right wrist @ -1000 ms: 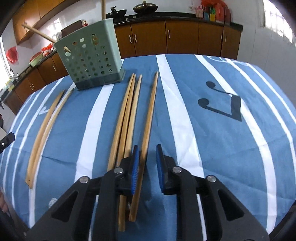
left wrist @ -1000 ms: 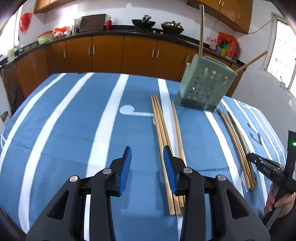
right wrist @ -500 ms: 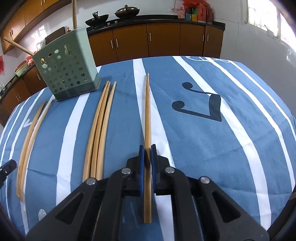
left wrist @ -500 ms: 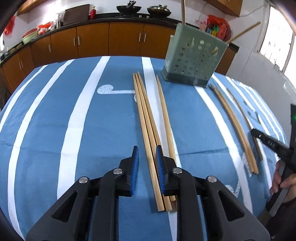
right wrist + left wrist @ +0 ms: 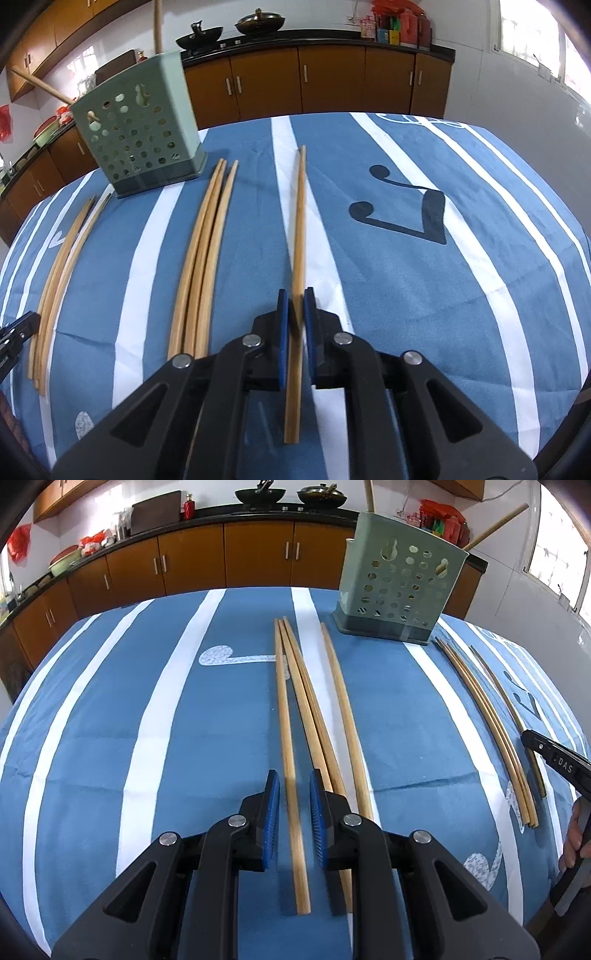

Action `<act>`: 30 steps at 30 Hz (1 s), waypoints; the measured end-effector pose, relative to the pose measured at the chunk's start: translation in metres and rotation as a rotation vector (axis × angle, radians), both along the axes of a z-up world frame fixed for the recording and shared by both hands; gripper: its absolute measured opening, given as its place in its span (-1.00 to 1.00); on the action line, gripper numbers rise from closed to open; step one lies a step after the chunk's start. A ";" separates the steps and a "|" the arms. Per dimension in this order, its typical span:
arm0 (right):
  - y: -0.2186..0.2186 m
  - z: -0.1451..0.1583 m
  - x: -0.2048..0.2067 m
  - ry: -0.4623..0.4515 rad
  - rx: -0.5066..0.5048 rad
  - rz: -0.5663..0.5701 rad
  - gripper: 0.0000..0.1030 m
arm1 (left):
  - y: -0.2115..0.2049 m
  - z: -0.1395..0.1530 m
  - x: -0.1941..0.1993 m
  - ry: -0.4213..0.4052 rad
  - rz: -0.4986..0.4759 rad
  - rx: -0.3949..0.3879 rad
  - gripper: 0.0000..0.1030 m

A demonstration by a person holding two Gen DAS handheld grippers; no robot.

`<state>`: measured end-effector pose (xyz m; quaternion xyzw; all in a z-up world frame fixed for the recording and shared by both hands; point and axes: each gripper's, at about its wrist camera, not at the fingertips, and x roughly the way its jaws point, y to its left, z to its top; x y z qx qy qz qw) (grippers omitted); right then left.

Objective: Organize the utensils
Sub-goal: 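Grasp another chopstick with the right tool while the left tool grasps one too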

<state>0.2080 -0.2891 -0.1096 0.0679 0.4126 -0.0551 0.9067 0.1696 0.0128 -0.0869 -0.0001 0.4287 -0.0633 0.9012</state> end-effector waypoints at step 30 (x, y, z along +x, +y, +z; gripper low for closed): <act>-0.015 -0.001 0.027 0.006 -0.029 -0.018 -0.84 | 0.052 0.000 0.036 -0.011 0.125 -0.076 -0.85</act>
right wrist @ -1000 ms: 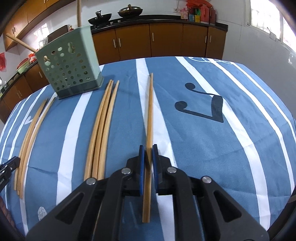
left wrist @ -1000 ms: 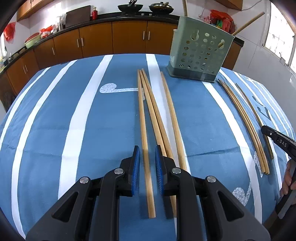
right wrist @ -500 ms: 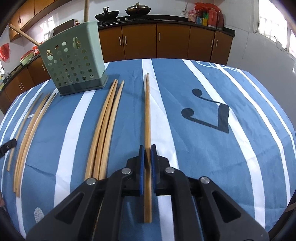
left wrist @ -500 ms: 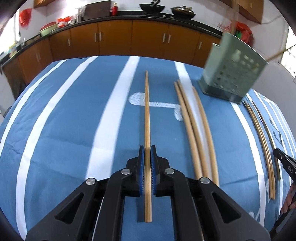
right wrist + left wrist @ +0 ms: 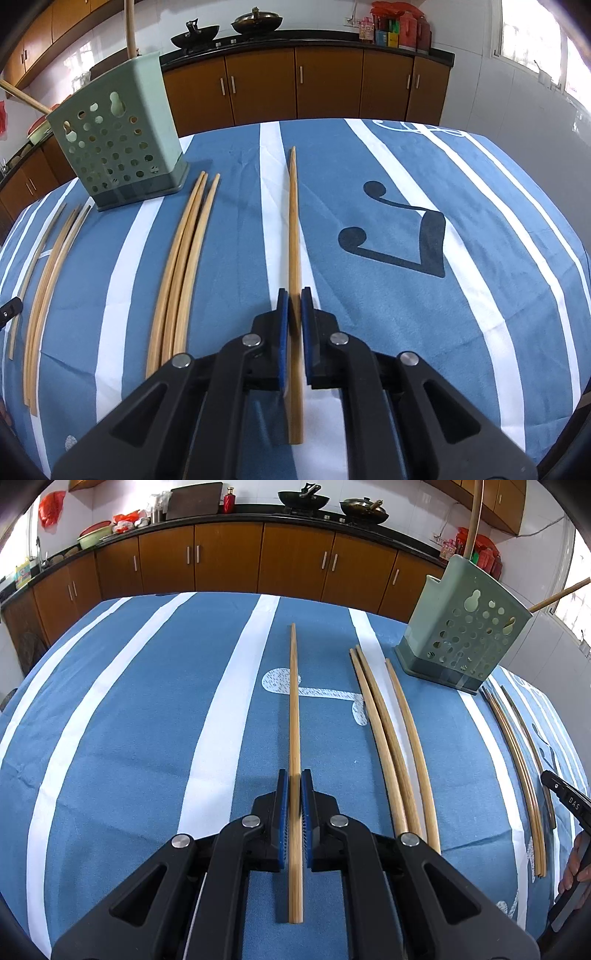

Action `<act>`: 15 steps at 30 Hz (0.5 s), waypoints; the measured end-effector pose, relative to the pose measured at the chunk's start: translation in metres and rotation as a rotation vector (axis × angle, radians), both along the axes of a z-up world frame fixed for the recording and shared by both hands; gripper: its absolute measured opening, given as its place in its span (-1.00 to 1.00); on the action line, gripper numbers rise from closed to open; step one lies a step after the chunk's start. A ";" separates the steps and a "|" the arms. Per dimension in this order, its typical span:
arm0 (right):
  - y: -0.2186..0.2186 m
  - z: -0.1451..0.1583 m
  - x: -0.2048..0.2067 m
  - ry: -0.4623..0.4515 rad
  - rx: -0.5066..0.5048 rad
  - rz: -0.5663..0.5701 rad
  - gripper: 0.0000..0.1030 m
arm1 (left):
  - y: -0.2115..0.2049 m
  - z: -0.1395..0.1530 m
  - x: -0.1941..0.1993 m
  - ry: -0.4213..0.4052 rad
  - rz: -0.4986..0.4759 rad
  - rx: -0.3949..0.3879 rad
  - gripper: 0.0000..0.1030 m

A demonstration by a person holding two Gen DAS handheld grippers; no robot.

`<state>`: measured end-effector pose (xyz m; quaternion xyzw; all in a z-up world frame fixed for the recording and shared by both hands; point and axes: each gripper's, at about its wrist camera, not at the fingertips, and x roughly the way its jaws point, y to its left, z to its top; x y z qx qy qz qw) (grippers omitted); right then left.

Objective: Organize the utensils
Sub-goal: 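Grasp another chopstick with the right tool while the left tool grasps one too, then lift both held chopsticks and turn them upright above the green holder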

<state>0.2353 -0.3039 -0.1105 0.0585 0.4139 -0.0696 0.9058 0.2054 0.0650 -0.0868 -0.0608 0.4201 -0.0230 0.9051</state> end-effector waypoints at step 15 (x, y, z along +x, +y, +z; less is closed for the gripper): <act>-0.002 0.000 -0.002 -0.001 0.011 0.005 -0.81 | -0.001 0.000 -0.001 0.000 -0.003 0.016 -0.85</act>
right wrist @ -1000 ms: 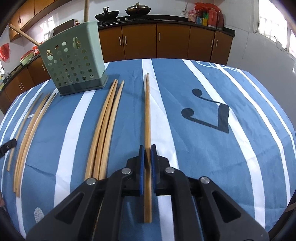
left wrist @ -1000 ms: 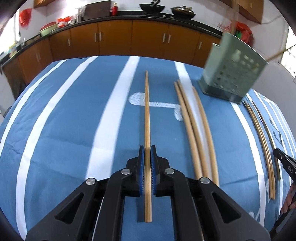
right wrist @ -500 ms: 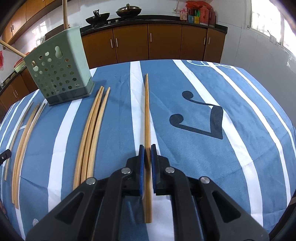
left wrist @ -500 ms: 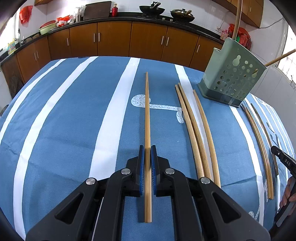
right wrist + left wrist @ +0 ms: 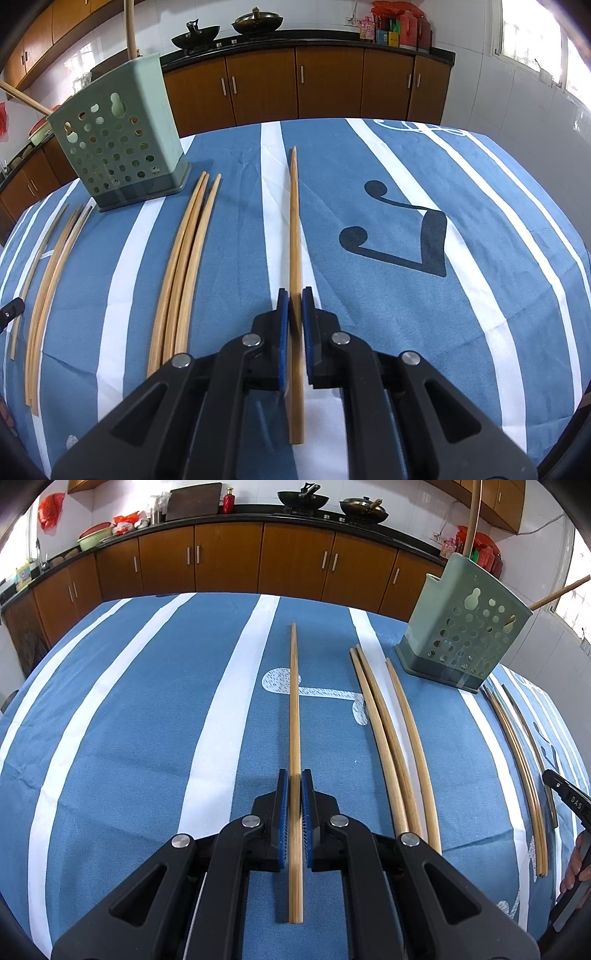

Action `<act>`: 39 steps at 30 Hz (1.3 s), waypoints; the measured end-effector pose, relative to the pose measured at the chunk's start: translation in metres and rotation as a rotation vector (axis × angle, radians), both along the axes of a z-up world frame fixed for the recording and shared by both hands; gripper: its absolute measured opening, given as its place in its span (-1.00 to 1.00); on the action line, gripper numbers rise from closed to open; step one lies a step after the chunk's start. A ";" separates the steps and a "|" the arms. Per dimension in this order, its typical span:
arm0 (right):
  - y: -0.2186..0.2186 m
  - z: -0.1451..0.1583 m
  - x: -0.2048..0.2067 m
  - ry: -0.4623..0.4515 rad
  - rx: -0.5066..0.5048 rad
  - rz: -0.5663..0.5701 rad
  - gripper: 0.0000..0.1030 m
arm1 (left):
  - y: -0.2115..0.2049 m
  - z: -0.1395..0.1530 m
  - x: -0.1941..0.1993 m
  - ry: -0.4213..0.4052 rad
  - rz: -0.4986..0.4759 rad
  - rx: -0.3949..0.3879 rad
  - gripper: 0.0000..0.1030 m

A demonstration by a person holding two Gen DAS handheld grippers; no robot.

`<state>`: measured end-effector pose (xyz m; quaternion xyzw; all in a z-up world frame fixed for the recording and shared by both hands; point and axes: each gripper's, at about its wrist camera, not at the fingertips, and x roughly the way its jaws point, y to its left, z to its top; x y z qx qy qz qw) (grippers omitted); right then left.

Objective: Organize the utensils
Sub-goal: 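Lift both held chopsticks and turn them upright above the green holder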

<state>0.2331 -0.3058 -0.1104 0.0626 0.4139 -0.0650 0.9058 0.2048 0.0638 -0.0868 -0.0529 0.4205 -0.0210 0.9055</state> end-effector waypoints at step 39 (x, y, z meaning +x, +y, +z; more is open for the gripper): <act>-0.011 0.088 -0.038 -0.267 0.055 0.002 -0.84 | 0.007 0.093 -0.033 -0.228 -0.030 -0.005 -0.87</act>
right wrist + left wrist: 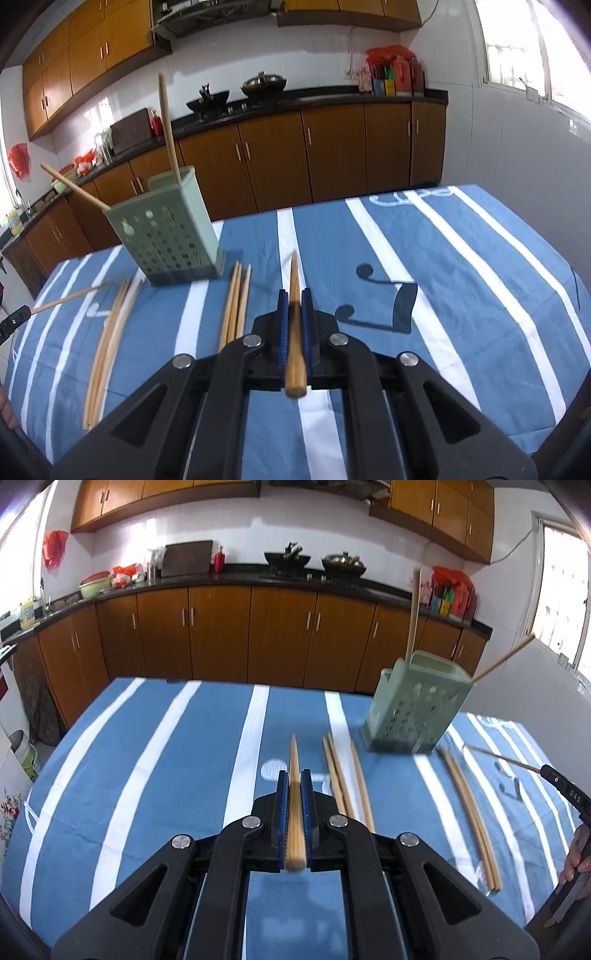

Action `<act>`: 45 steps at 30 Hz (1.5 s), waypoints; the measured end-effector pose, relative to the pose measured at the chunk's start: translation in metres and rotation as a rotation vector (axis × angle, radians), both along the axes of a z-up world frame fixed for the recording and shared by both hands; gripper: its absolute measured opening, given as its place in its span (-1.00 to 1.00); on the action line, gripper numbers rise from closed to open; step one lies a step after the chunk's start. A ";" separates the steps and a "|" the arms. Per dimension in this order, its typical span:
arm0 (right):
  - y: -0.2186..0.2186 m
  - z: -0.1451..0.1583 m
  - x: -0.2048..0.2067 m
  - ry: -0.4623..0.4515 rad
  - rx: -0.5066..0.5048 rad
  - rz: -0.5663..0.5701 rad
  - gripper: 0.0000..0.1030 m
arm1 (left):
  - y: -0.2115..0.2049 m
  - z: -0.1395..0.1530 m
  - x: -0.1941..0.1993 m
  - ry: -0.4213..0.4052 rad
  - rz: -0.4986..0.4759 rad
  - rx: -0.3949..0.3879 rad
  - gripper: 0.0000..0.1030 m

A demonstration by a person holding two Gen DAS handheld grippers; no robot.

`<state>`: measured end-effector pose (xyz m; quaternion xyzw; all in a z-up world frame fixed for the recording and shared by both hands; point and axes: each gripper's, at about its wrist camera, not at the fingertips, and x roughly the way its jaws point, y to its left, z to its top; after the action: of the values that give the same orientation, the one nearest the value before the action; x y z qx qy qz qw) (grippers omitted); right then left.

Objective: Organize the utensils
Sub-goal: 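Lift both held chopsticks and turn them upright above the green holder, then insert the left tool's chopstick into the green holder while the right tool inserts its own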

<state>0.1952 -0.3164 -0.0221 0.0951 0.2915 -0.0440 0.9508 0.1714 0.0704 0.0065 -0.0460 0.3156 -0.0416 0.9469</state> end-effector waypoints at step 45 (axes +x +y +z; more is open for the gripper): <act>0.055 0.171 0.038 -0.459 0.078 0.177 -0.85 | -0.080 0.164 0.039 -0.533 -0.034 -0.146 -0.87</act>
<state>0.2327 -0.2611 0.1492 0.1132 0.0766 0.0733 0.9879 0.2107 -0.0095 0.1703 -0.0961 0.0524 -0.0906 0.9898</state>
